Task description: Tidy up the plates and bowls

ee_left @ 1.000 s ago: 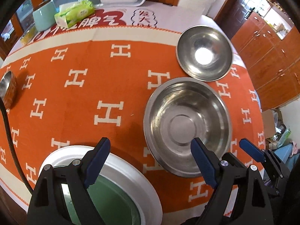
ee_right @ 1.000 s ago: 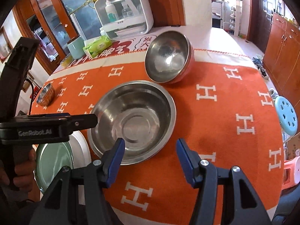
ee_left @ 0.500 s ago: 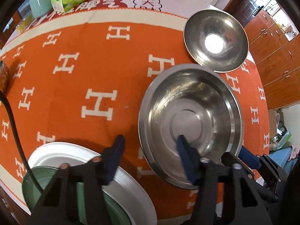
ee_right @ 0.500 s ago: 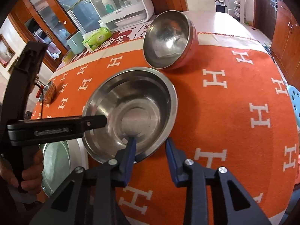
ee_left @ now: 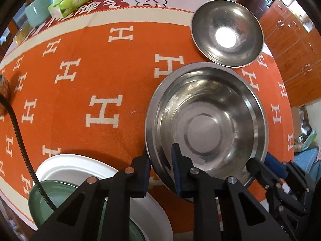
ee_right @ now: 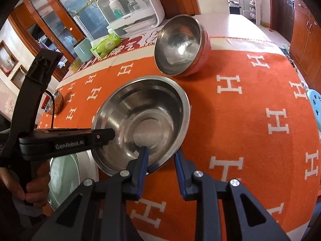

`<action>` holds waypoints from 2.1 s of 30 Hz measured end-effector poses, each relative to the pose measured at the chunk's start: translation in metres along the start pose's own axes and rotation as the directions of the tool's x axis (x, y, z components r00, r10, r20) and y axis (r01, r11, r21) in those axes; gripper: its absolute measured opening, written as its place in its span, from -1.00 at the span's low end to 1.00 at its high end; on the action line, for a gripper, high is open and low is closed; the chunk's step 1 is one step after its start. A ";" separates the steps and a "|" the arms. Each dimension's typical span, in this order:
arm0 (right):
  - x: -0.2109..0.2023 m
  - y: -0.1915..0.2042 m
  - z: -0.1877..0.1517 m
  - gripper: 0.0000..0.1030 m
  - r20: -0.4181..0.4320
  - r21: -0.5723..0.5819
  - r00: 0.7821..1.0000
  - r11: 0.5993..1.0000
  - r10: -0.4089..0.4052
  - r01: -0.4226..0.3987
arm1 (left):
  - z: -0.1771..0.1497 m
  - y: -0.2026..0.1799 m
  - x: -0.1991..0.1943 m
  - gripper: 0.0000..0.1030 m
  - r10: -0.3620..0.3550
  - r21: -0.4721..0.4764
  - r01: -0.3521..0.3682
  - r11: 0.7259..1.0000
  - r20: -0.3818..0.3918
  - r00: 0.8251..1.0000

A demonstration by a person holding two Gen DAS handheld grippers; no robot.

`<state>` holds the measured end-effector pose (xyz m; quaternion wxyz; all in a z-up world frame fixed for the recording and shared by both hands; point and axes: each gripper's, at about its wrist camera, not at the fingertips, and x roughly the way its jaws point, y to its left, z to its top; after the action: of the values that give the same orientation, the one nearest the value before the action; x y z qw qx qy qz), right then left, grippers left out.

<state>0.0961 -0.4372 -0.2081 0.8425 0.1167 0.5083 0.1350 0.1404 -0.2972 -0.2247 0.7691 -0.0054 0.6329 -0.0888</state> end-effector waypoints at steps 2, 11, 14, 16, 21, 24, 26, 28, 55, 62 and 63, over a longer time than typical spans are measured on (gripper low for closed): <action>-0.002 0.001 0.000 -0.49 0.009 0.000 1.000 1.000 -0.002 0.002 | -0.001 -0.002 -0.003 -0.65 0.001 0.010 -0.001 1.000 0.009 1.000; -0.023 0.014 -0.005 -0.49 0.069 -0.048 0.997 0.999 -0.017 0.020 | -0.012 -0.004 -0.032 -0.65 0.005 0.040 -0.008 0.999 0.080 0.997; -0.031 0.021 -0.008 -0.49 0.089 -0.068 0.996 0.997 -0.022 0.028 | -0.019 0.001 -0.043 -0.65 0.001 0.045 -0.006 0.999 0.105 0.994; -0.037 0.026 -0.010 -0.49 0.105 -0.081 0.994 0.996 -0.023 0.032 | -0.022 0.002 -0.050 -0.65 -0.003 0.047 -0.002 0.999 0.121 0.993; -0.047 0.039 -0.013 -0.49 0.135 -0.107 0.991 0.994 -0.017 0.031 | -0.032 0.007 -0.067 -0.65 0.001 0.050 -0.009 0.999 0.161 0.987; -0.051 0.049 -0.016 -0.49 0.146 -0.125 0.989 0.992 -0.006 0.025 | -0.039 0.012 -0.077 -0.65 0.009 0.049 -0.018 0.999 0.188 0.982; -0.052 0.056 -0.017 -0.49 0.149 -0.140 0.989 0.990 0.002 0.019 | -0.045 0.019 -0.084 -0.65 0.011 0.042 -0.020 0.999 0.202 0.979; -0.054 0.064 -0.019 -0.49 0.159 -0.158 0.987 0.987 0.011 0.014 | -0.051 0.025 -0.092 -0.65 0.015 0.031 -0.022 0.999 0.217 0.976; -0.029 0.215 -0.037 -0.49 0.080 -0.340 0.980 0.929 0.183 -0.146 | -0.129 0.174 -0.153 -0.65 0.141 -0.215 -0.086 0.973 0.259 0.956; -0.011 0.259 -0.046 -0.49 0.037 -0.353 0.978 0.918 0.205 -0.179 | -0.149 0.224 -0.160 -0.65 0.160 -0.256 -0.100 0.961 0.225 0.961; -0.008 0.265 -0.047 -0.49 0.031 -0.353 0.978 0.918 0.206 -0.182 | -0.152 0.232 -0.160 -0.65 0.162 -0.261 -0.103 0.960 0.216 0.963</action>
<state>0.0214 -0.1896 -0.1345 0.8488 0.0201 0.4336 0.3018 -0.0072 -0.0301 -0.1276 0.8361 -0.0690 0.5424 0.0441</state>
